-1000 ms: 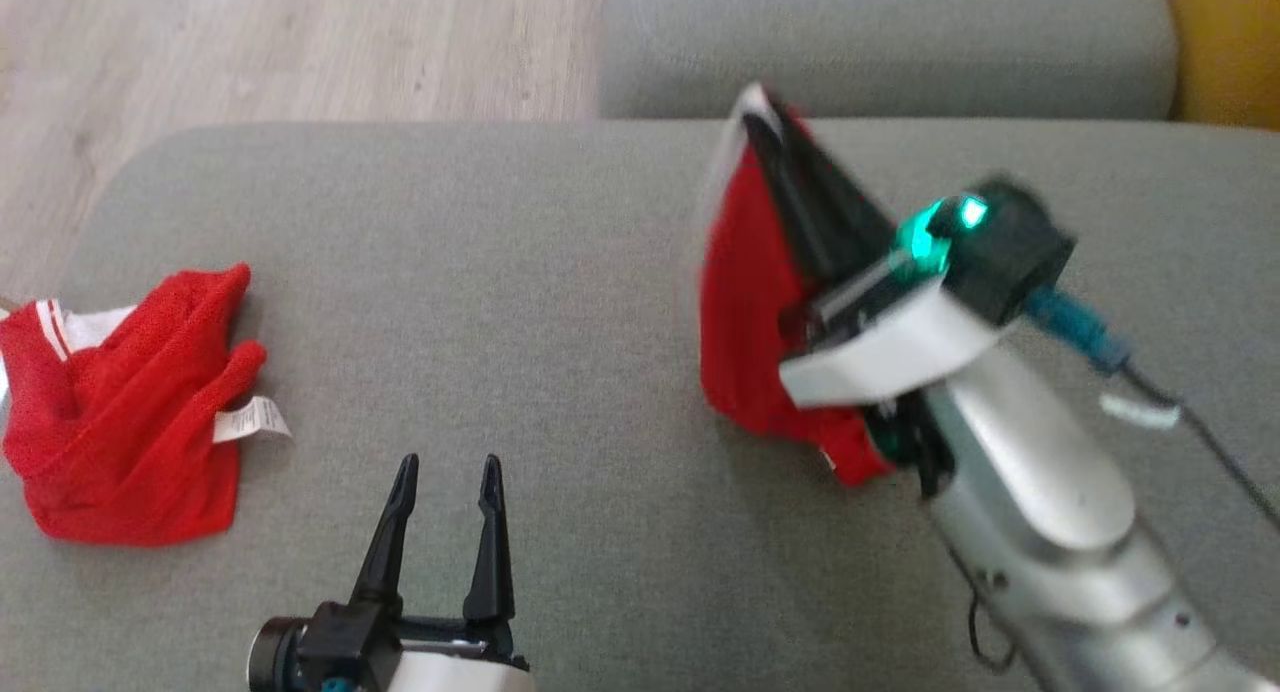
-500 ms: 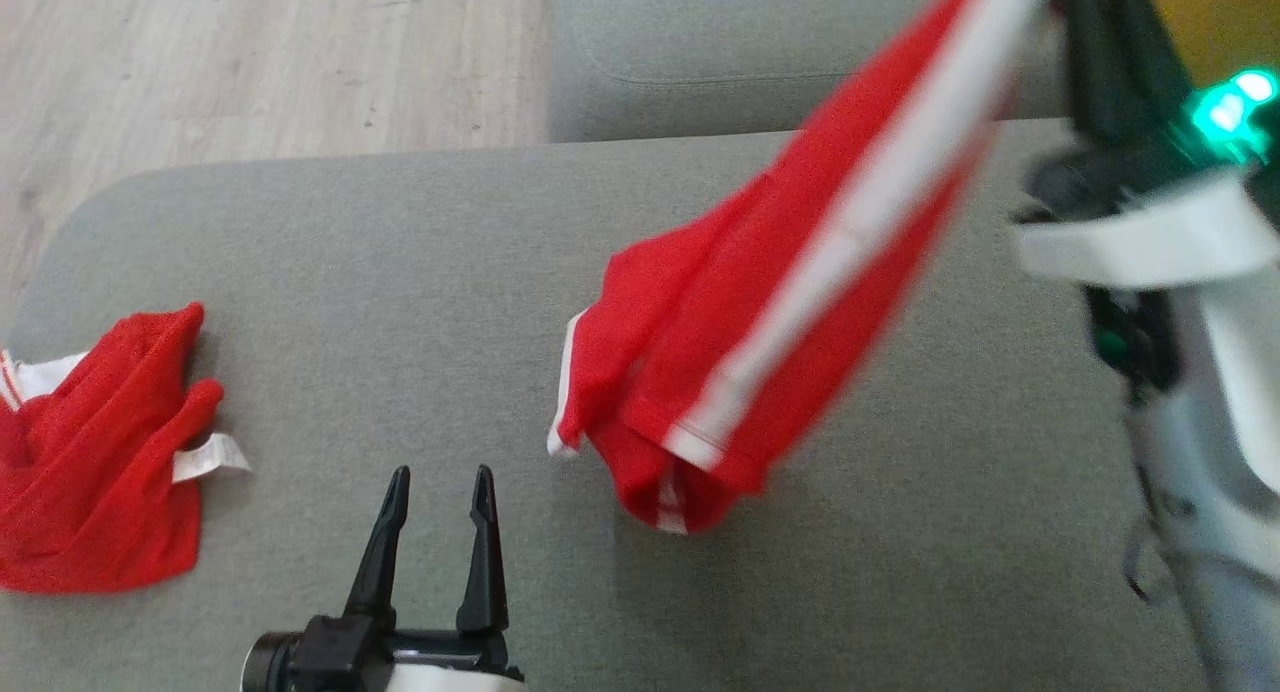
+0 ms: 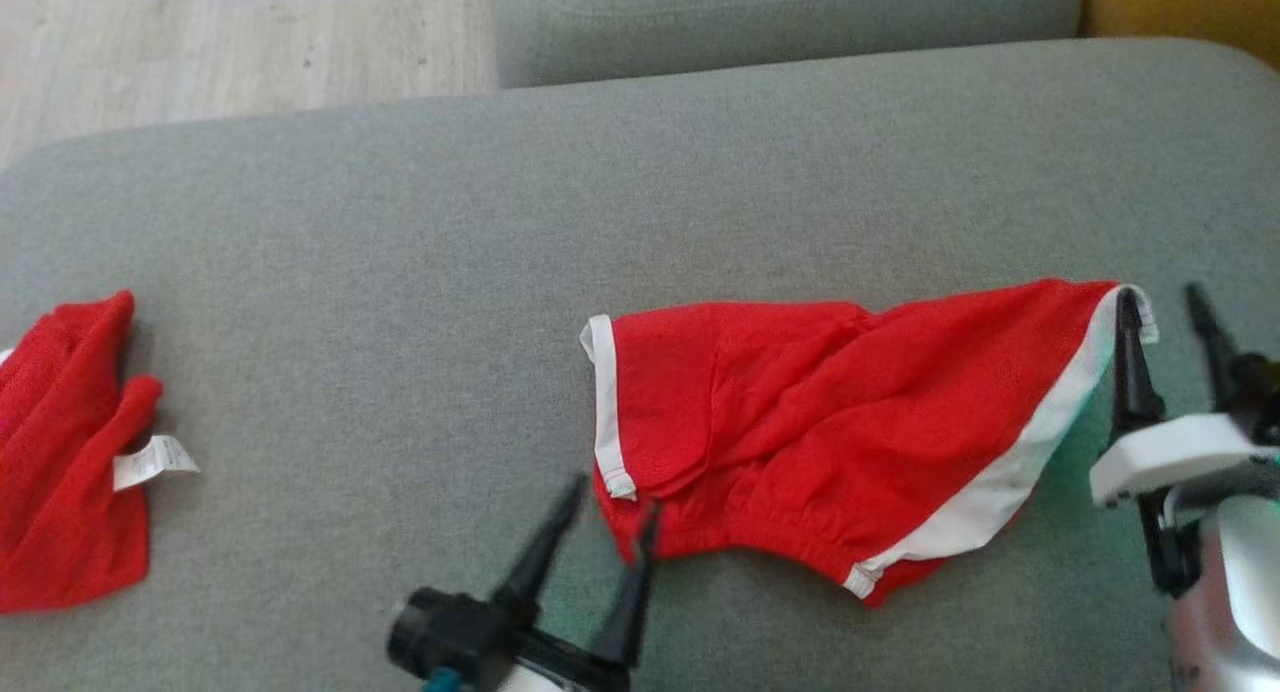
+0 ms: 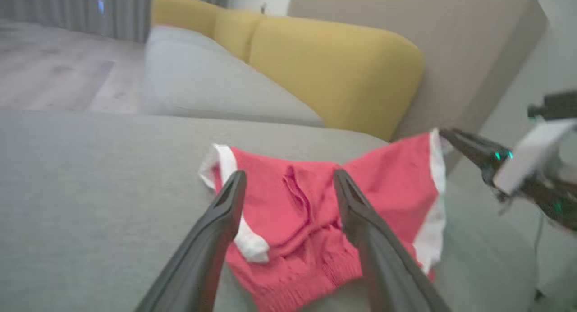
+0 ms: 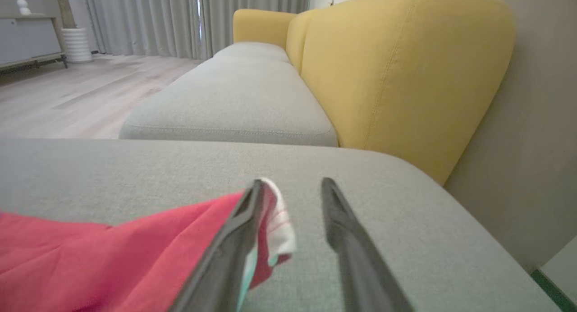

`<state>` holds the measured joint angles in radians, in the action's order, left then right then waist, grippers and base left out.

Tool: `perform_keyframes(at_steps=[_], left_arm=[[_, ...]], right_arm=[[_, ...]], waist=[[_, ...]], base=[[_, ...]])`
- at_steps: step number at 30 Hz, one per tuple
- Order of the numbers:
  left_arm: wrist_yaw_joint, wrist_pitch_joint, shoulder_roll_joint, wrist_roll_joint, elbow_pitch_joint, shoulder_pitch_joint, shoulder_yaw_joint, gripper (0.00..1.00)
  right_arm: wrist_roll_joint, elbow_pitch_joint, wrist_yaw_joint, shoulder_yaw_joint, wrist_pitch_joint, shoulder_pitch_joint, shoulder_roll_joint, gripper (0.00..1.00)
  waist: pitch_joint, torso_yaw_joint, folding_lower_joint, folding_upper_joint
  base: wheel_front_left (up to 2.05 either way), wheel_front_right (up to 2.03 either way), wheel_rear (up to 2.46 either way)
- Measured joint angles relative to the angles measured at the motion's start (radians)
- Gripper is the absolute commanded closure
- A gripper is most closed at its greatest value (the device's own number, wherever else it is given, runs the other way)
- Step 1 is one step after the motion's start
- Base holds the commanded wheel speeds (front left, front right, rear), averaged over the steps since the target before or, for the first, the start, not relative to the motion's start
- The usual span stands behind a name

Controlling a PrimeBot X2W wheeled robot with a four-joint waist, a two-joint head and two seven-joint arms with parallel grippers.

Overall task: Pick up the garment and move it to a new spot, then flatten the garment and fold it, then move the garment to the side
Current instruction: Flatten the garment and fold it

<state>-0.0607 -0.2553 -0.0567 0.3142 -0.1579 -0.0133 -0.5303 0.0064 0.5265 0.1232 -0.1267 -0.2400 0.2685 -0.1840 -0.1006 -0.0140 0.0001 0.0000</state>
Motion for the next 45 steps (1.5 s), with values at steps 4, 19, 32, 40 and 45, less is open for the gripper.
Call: perform_keyframes(at_steps=[4, 19, 32, 40, 45], left_arm=[[0.015, 0.000, 0.003, -0.022, -0.172, 0.043, -0.051, 0.00], [0.002, 0.021, 0.003, 0.245, -0.489, 0.185, -0.183, 1.00], [0.042, 0.006, -0.091, -0.005, -0.366, 0.312, -0.043, 1.00], [0.038, 0.003, -0.110, -0.118, -0.371, 0.511, 0.046, 1.00], [-0.003, 0.002, -0.074, -0.117, -0.525, 0.565, 0.069, 0.00]], right_arm=[[-0.065, -0.055, 0.000, -0.054, -0.008, 0.011, 0.045, 0.00], [-0.022, -0.272, 0.000, -0.015, -0.011, -0.160, 0.119, 0.00], [0.016, -0.382, 0.000, 0.016, -0.011, -0.263, 0.138, 0.00], [0.029, -0.398, 0.000, 0.036, -0.011, -0.262, 0.139, 0.00], [0.029, -0.395, 0.000, 0.061, -0.011, -0.261, 0.139, 0.00]], waist=[[-0.010, -0.013, 0.0000, 0.0000], [0.024, -0.131, -0.0001, 0.0000], [0.010, -0.206, -0.0001, 0.0000], [-0.040, -0.188, 0.0000, 0.0000], [-0.053, -0.160, 0.0000, 0.0000]], base=[[0.00, 0.00, 0.00], [0.00, 0.00, 0.00], [0.00, 0.00, 0.00], [0.00, 0.00, 0.00], [0.00, 0.00, 0.00]])
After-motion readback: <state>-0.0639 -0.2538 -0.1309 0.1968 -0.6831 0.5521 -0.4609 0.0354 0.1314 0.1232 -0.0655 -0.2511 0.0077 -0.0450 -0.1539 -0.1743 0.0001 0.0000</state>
